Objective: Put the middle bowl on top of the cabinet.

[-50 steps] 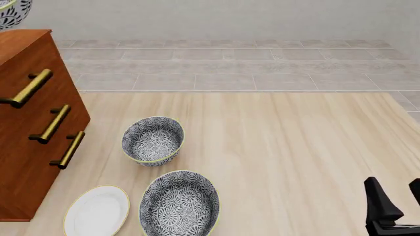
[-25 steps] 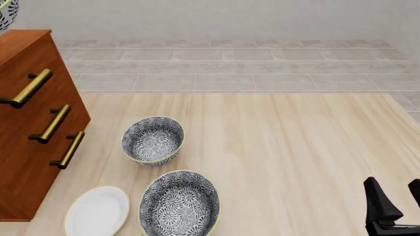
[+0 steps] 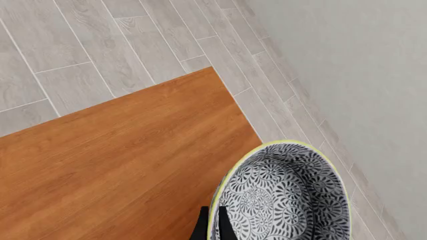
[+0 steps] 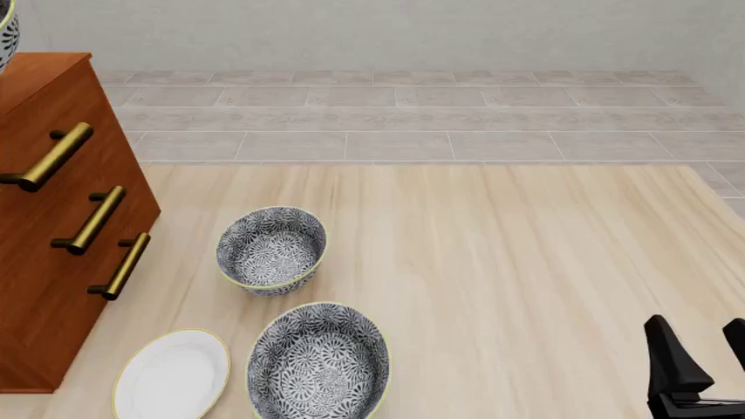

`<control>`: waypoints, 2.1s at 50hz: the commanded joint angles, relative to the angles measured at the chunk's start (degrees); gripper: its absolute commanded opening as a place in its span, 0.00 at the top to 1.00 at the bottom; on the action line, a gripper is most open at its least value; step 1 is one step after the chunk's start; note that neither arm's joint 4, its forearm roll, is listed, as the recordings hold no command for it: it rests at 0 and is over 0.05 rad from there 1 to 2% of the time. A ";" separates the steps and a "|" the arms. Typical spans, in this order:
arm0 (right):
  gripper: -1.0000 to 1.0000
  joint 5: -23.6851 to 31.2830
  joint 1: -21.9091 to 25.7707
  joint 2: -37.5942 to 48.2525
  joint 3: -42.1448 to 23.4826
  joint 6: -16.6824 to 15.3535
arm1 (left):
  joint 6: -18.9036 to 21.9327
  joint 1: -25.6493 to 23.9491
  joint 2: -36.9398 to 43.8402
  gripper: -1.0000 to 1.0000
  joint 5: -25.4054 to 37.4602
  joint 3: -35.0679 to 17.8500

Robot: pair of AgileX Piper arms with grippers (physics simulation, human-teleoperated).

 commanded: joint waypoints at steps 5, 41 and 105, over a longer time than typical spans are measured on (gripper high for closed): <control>0.00 0.03 0.00 0.00 -0.01 -0.02 | 0.47 1.40 1.06 1.00 -0.80 0.84; 0.00 0.20 0.11 0.00 0.03 0.00 | 1.80 2.66 4.08 1.00 -2.12 1.70; 0.00 0.08 0.45 0.00 0.02 -0.08 | 0.31 -0.95 -8.83 0.00 -2.96 2.22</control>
